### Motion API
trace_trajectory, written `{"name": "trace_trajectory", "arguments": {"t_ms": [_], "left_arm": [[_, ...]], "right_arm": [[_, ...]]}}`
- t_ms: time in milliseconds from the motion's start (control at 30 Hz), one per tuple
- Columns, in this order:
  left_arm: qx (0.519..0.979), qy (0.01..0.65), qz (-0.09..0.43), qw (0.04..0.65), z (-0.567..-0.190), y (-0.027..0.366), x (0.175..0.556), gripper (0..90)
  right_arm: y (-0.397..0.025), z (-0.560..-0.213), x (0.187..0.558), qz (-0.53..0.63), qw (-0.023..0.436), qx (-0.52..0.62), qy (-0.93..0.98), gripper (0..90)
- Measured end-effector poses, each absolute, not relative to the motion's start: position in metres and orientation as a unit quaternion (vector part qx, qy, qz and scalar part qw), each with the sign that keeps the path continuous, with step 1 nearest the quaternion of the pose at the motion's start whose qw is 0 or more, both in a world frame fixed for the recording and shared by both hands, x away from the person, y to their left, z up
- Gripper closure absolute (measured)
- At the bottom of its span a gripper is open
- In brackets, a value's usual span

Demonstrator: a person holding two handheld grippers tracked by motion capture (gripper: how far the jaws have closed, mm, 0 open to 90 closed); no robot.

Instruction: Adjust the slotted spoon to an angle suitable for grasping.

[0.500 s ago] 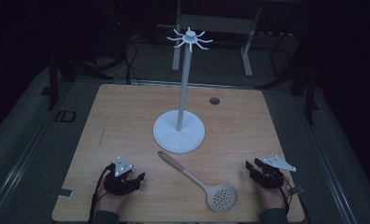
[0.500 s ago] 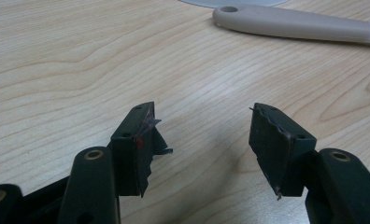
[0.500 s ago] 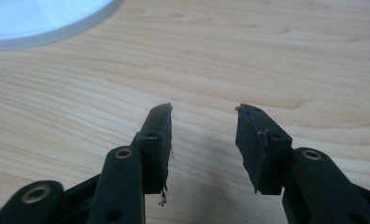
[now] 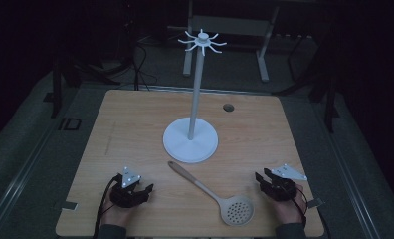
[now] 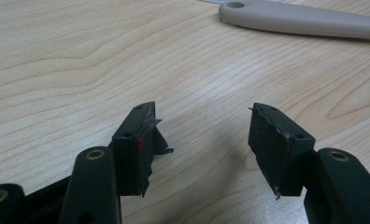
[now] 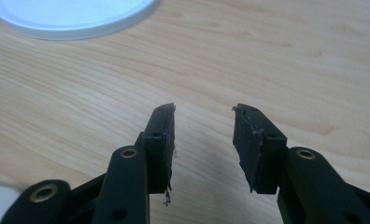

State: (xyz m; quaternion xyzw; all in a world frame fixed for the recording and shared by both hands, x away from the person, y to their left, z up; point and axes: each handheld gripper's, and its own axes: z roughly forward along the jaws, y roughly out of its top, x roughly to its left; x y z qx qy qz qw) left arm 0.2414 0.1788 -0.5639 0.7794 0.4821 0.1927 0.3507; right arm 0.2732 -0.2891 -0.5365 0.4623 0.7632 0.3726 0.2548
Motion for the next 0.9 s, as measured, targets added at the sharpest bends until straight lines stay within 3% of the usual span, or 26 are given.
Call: {"name": "trace_trajectory", "arguments": {"t_ms": [900], "left_arm": [[0.782,0.482,0.188,0.348,-0.564,0.179,0.241,44.8]], "right_arm": [[-0.238,-0.485,0.288,0.379,0.204,0.406,0.806,66.5]]}}
